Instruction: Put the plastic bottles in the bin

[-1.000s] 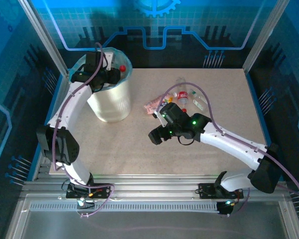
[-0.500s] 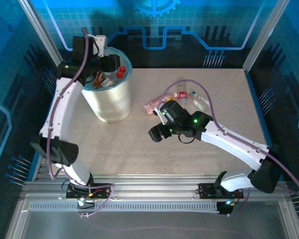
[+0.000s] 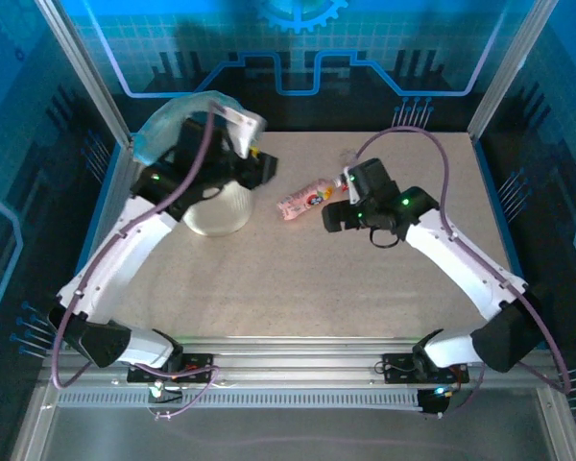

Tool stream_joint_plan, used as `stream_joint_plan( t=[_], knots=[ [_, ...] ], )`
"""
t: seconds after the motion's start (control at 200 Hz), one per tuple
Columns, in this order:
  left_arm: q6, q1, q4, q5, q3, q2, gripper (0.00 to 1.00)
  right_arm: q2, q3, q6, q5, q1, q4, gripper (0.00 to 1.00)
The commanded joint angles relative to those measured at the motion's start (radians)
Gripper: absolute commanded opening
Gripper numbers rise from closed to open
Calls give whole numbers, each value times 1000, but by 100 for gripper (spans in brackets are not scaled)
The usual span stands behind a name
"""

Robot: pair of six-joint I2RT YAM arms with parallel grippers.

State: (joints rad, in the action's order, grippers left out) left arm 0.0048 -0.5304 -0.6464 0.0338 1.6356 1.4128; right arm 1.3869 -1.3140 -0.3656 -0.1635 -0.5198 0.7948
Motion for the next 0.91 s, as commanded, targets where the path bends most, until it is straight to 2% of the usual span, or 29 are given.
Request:
stream_joint_plan(
  t=[0.0,0.12,0.23,0.35,0.535,0.77,0.9],
  knots=[
    [65,-122,112,53,-65,-22,57,58,-35,5,44,85,7,88],
    [94,-221,165,149,-139,-5,59,172,-86,31,54,155,-8,82],
    [101,-274,168,161,-162,20,60,299,-179,54,33,190,-2,78],
    [80,-281,180,159,-188,33,60,438,-284,60,34,211,9,74],
    [86,-280,199,127,-216,23,61,645,-466,53,-10,216,54,75],
    [85,-280,205,122,-229,14,62,834,-669,37,-80,218,135,75],
    [83,-280,202,124,-229,11,63,886,-705,27,-133,219,164,76]
  ],
)
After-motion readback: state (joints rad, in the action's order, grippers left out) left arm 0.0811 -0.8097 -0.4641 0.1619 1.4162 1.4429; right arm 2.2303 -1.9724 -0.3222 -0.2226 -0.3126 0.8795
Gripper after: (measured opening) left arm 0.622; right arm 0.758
